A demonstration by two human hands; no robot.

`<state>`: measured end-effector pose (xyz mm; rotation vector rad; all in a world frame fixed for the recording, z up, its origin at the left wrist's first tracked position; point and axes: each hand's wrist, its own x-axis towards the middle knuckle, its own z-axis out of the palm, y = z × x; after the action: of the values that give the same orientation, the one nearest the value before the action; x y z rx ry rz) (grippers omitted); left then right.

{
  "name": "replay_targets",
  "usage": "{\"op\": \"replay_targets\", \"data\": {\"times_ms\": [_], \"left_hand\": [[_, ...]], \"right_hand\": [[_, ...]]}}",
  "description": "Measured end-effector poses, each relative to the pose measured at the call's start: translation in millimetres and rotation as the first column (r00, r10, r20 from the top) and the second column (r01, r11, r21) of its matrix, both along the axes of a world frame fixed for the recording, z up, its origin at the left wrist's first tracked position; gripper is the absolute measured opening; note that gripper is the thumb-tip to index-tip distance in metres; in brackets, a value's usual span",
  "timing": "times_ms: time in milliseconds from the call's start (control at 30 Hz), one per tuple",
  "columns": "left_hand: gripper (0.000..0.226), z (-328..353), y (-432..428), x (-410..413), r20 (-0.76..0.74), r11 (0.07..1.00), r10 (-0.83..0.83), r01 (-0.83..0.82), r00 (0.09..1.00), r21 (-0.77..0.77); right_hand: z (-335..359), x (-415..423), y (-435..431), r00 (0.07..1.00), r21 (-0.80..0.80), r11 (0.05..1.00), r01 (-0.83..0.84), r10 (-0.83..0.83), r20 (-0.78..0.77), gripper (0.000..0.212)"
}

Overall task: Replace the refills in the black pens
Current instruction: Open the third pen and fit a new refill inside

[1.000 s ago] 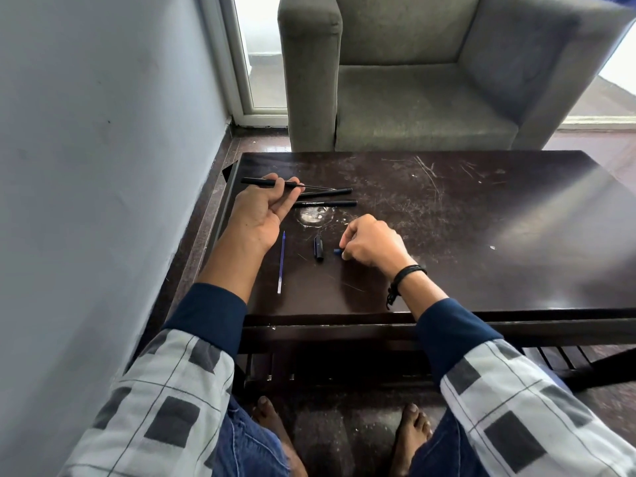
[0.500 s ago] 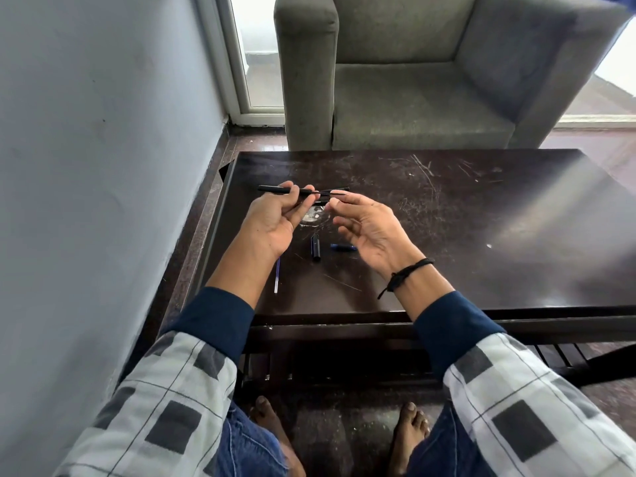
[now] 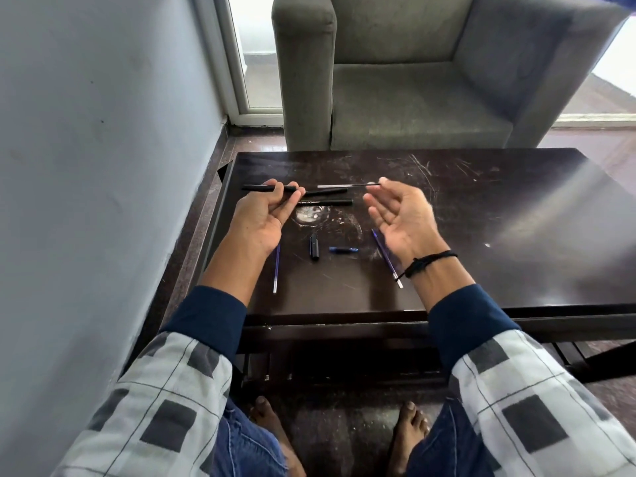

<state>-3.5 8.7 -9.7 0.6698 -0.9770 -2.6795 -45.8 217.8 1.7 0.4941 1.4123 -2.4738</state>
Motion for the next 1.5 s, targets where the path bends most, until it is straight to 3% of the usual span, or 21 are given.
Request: {"op": "replay_targets", "data": {"times_ms": [100,167,267,367,467,700,1033,1167,1267,1400,1500], "left_hand": [[0.013,2,-4,-1,-0.01,0.999,0.032,-0.032,0.999,-0.035],[0.013,4,-3,-1,-0.008,0.998,0.035,-0.036,0.999,-0.058],[0.013,5,-1,0,-0.008,0.997,0.026,-0.026,1.0,-0.078],[0.013,6,-1,0,-0.006,0.994,0.017,-0.017,1.0,-0.105],[0.012,6,-2,0,0.021,0.987,0.003,0.0,1.0,-0.162],[0.009,8,-5,1,0.07,0.952,-0.018,0.039,0.997,-0.302],[0.012,10,-7,4,0.067,0.95,-0.008,0.028,0.998,-0.311],[0.012,12,-10,3,0.057,0.953,-0.007,0.024,0.998,-0.302],[0.012,13,-14,2,0.048,0.958,-0.004,0.017,0.999,-0.287],[0.011,13,-15,0,0.046,0.957,0.007,0.007,0.999,-0.289],[0.01,12,-14,1,0.037,0.957,0.011,0.0,0.999,-0.289]], "right_hand": [[8,-11,20,0.996,0.121,0.989,0.084,-0.078,-0.054,0.012],[11,-18,31,0.99,0.321,0.944,0.075,-0.03,-0.141,0.005],[5,-29,43,0.965,0.686,0.726,0.053,0.139,-0.222,0.007],[-5,-34,49,0.961,0.891,0.451,0.052,0.22,-0.168,0.01],[-11,-36,52,0.96,0.965,0.263,0.02,0.266,-0.092,0.008],[-30,-36,38,0.938,0.996,0.031,-0.083,0.341,0.067,0.016],[-30,-32,33,0.923,0.997,-0.025,-0.079,0.375,0.083,0.013],[-20,-25,25,0.91,0.999,0.015,0.047,0.412,-0.049,0.008],[-15,-8,0,0.786,0.974,0.107,0.202,0.576,-0.226,0.007],[-33,28,-47,0.403,0.941,0.154,0.302,0.874,-0.272,0.015],[-53,47,-67,0.143,0.908,0.15,0.391,0.965,-0.221,0.026]]}}
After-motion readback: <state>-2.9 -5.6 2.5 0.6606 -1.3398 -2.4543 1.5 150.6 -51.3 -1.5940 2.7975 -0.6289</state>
